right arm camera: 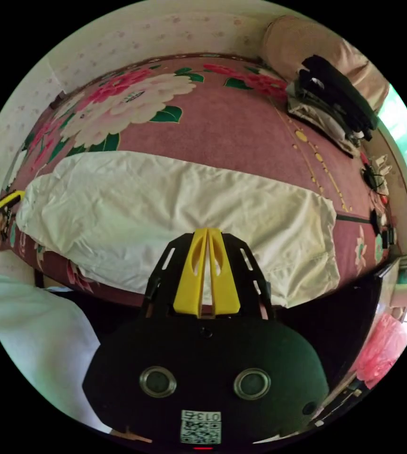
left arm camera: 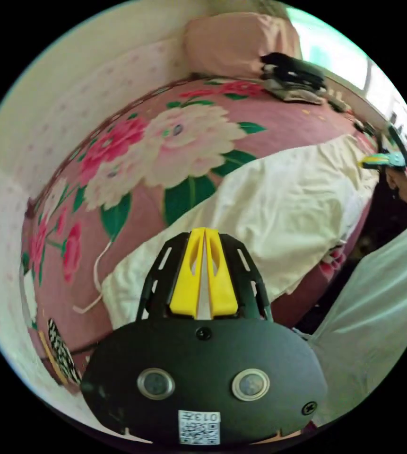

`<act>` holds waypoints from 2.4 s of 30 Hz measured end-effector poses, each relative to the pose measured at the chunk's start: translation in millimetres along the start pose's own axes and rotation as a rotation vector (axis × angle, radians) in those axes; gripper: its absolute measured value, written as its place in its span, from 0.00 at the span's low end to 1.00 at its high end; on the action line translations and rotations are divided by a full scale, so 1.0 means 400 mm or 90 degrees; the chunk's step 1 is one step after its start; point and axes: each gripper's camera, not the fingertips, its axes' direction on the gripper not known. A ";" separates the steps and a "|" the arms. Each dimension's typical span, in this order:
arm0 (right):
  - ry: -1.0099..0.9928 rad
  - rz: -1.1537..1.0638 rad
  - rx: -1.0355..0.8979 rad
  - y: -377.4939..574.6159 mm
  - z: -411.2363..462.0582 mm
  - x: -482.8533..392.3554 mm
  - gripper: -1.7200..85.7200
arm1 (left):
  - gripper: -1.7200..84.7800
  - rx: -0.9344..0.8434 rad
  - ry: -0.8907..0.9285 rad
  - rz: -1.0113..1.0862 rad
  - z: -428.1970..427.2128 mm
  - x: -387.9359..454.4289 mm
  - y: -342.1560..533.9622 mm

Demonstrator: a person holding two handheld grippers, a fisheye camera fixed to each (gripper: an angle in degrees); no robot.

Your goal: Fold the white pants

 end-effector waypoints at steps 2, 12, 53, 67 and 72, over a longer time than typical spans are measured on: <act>0.015 0.013 -0.005 0.030 0.025 0.011 0.02 | 0.02 -0.006 0.046 0.112 0.035 0.102 -0.064; -0.128 0.083 -0.027 0.214 0.127 0.264 0.02 | 0.02 -0.135 0.024 0.218 0.135 0.222 -0.160; -0.173 0.268 0.055 0.635 0.450 1.141 0.13 | 0.07 0.014 0.252 0.492 0.223 0.806 -1.116; -0.183 0.246 -0.024 0.456 0.475 1.110 0.05 | 0.04 -0.095 0.311 0.566 0.332 0.782 -1.200; -0.265 0.212 0.125 0.415 0.318 1.076 0.04 | 0.03 0.034 0.474 0.481 0.236 0.557 -1.196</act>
